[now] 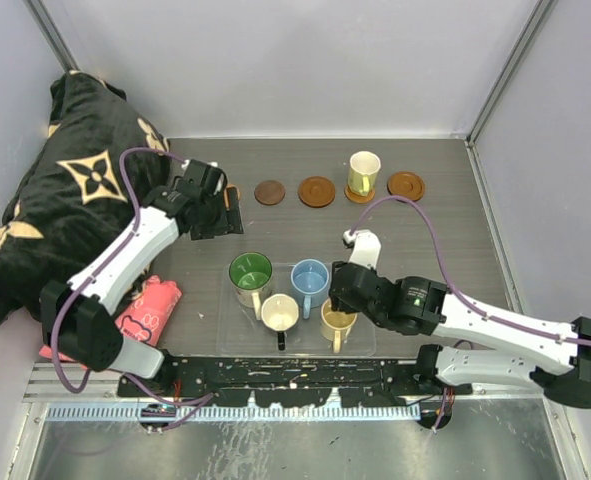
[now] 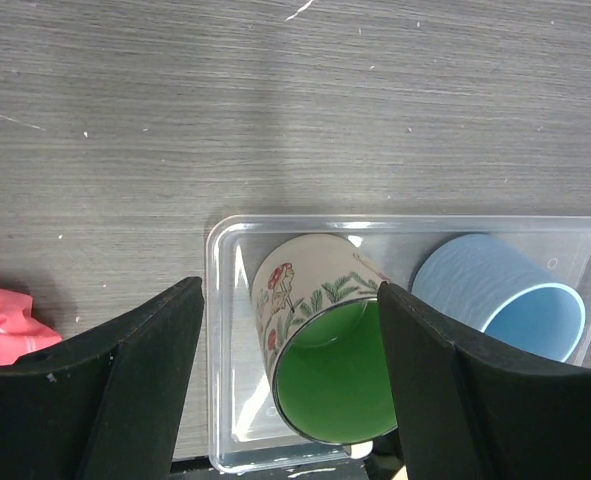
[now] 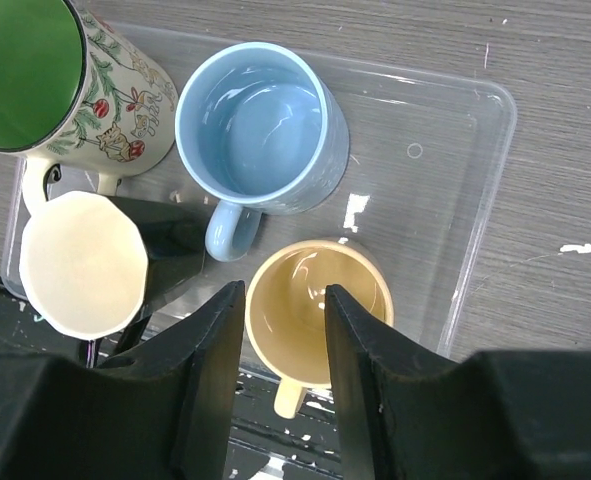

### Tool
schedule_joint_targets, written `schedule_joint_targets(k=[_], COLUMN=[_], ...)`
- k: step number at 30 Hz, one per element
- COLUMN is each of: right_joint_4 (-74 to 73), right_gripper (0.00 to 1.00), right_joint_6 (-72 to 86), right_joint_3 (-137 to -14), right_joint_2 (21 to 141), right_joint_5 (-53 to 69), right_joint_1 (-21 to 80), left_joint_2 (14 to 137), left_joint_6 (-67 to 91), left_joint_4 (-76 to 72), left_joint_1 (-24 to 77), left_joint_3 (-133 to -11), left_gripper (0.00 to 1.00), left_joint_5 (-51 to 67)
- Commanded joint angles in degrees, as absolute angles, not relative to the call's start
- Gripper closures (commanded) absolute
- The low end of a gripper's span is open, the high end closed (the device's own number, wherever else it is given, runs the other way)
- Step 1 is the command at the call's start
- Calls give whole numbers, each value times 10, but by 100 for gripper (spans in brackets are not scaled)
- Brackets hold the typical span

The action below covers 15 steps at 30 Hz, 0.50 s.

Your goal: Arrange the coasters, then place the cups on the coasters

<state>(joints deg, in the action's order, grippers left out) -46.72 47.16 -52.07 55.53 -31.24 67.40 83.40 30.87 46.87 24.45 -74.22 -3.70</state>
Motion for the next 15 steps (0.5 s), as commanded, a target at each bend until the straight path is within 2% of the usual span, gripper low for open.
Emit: schedule_joint_targets(k=[1, 8, 15], right_joint_4=[-436, -469, -530], right_gripper=[57, 58, 58], right_joint_6=[466, 482, 547], right_joint_3=[-521, -505, -516], right_joint_2=[560, 538, 528], right_joint_5=[-322, -278, -311], right_joint_1=[677, 684, 743], left_joint_2=[800, 809, 822], left_joint_6=[314, 311, 313], left_joint_4=[468, 469, 462], left_joint_1=[249, 248, 248], left_joint_3=[-738, -744, -745], left_gripper=[28, 28, 28], left_joint_5=[-44, -48, -47])
